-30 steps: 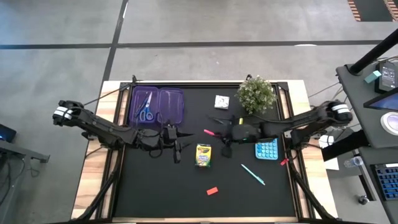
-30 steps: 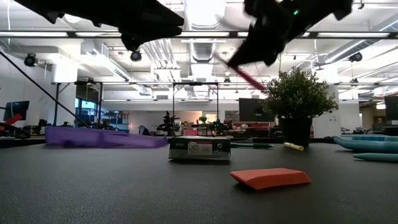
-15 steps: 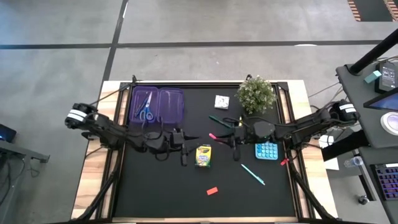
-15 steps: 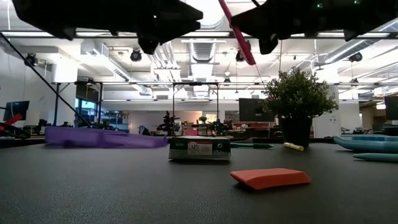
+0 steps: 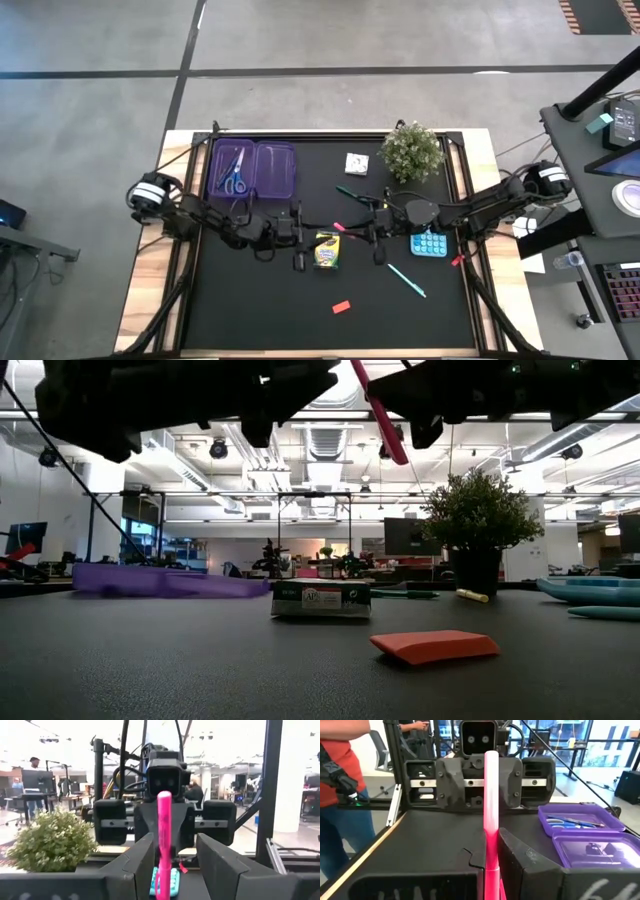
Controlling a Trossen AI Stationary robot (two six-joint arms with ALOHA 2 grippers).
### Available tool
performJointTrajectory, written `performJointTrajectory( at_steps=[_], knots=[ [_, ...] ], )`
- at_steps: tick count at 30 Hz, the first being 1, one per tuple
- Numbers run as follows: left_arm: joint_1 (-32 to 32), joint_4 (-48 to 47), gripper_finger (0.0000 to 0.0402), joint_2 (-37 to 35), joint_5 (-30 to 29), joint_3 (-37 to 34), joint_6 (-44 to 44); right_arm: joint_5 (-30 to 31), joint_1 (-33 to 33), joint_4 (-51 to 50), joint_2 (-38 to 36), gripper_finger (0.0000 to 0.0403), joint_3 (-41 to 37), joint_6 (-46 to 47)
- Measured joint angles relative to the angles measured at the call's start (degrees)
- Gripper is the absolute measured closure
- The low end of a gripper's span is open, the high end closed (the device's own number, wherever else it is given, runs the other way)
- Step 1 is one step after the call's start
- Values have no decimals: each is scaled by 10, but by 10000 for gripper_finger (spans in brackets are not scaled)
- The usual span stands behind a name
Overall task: Pack school essentials
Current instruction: Put the pink pen into the purple supply box
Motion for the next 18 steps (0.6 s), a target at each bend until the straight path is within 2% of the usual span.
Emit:
performJointTrajectory(
  at_steps=[8, 18],
  knots=[
    [6, 0, 272, 29, 9, 39, 2, -5, 3, 27, 26, 385, 0, -1],
    [14, -3, 272, 34, 9, 47, -1, -19, 10, 46, 33, 385, 0, -9]
  ],
)
